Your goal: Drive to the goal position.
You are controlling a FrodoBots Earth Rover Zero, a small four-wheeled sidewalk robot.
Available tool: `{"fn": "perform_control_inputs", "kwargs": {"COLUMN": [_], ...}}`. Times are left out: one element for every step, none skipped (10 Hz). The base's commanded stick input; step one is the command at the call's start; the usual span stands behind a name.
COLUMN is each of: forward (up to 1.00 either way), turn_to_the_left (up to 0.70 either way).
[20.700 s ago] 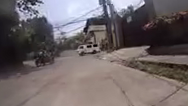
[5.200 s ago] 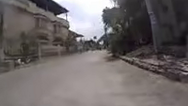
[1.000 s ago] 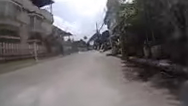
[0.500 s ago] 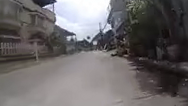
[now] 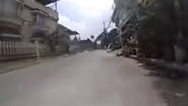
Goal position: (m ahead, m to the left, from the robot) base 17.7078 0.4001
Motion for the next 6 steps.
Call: {"fn": "perform_control_inputs", "kwargs": {"forward": [1.00, 1.00, 1.00, 1.00, 1.00, 1.00], "turn_to_the_left": [0.00, -0.34, -0.40, -0.40, -0.19, -0.03]}}
